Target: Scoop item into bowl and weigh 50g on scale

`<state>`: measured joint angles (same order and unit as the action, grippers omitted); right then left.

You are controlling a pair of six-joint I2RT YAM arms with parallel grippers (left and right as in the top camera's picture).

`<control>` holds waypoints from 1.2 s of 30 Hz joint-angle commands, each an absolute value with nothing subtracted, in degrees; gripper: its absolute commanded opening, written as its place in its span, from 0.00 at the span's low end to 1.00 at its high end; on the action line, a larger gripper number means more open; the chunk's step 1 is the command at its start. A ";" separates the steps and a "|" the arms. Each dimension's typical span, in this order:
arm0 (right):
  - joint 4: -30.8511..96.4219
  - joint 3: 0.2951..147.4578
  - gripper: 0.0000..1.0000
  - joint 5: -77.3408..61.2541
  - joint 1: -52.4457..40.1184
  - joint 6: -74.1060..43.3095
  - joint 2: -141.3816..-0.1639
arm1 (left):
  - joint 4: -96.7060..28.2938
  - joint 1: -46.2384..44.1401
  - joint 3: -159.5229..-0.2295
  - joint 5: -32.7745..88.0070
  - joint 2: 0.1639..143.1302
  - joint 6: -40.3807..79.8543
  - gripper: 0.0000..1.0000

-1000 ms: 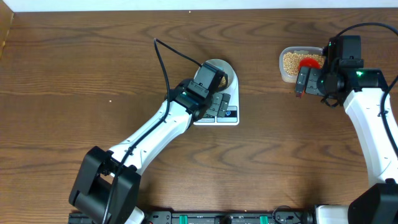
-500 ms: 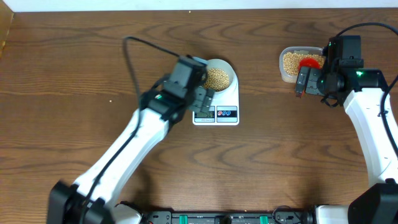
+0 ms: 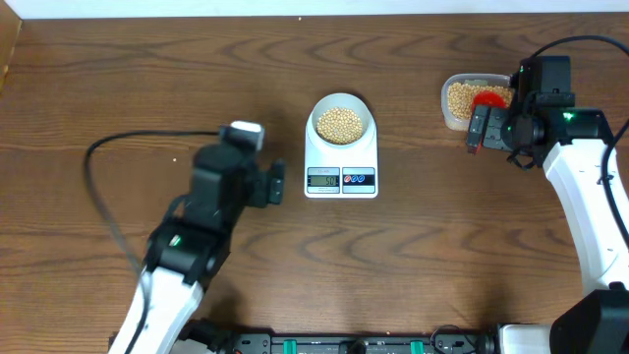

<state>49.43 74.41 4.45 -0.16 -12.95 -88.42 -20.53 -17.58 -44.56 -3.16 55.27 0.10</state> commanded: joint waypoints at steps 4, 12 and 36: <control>49.34 75.72 0.99 4.34 -0.03 -12.34 -87.33 | -20.45 -12.25 -41.69 -3.66 44.62 -0.43 0.98; 49.34 75.72 0.99 4.32 -0.03 -12.34 -87.33 | -18.61 -6.55 -36.69 -1.19 33.01 -0.40 0.98; 49.34 75.72 0.99 4.32 -0.03 -12.34 -87.33 | 6.87 1.08 -8.43 0.64 5.50 4.78 0.98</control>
<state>49.43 74.52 4.43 -0.16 -12.95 -88.42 6.44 0.34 -9.67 0.10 7.46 2.52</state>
